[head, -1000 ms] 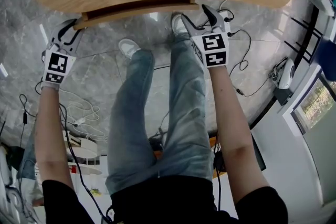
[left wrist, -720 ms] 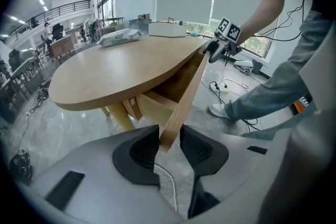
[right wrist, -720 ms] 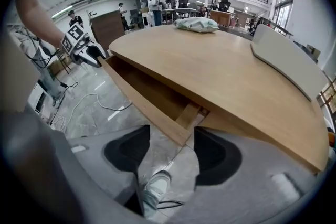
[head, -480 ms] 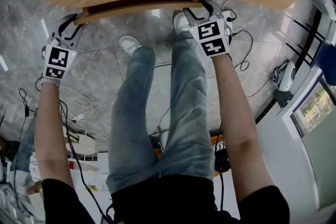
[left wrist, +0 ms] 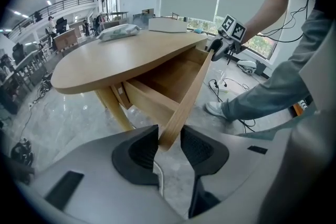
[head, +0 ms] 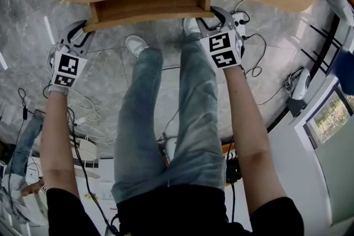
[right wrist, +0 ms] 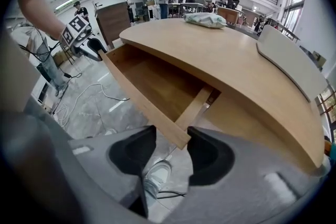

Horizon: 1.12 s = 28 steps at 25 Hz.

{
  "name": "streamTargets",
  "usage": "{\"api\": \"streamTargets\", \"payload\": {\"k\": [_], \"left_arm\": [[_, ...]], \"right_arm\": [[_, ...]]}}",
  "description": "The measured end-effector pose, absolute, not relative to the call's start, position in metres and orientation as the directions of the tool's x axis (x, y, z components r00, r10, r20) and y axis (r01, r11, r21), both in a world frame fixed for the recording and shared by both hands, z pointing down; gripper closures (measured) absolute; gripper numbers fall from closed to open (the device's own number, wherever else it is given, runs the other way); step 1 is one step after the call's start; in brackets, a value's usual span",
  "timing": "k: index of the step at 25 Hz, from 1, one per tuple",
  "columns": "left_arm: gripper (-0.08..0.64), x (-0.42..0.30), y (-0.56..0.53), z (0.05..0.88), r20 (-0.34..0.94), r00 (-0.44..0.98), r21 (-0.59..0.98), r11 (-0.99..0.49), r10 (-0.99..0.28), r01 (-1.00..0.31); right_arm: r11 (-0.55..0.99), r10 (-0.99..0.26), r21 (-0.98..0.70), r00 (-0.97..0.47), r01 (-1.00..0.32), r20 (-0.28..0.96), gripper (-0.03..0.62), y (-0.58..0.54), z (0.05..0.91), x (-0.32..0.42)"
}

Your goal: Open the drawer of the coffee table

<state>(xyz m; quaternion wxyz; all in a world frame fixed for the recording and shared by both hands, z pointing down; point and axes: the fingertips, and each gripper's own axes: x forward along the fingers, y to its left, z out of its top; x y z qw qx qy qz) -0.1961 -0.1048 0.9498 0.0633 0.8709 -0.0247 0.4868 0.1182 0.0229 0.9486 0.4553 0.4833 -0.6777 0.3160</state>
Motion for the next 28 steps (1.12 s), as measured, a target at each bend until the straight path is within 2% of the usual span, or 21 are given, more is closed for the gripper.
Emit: {"api": "streamTargets", "payload": {"k": [16,28], "left_arm": [[0.413,-0.215,-0.053,0.953,0.863,0.505,0.107,-0.983,0.018,-0.148],[0.414,-0.242,-0.016,0.970,0.894,0.444,0.140,-0.980,0.065,-0.140]], "right_arm": [[0.333,-0.345,0.009,-0.113,-0.943,0.932,0.416,0.070,0.951,0.100],[0.337,-0.276,-0.023,-0.122,-0.941,0.953,0.425,0.106,0.959,0.084]]}}
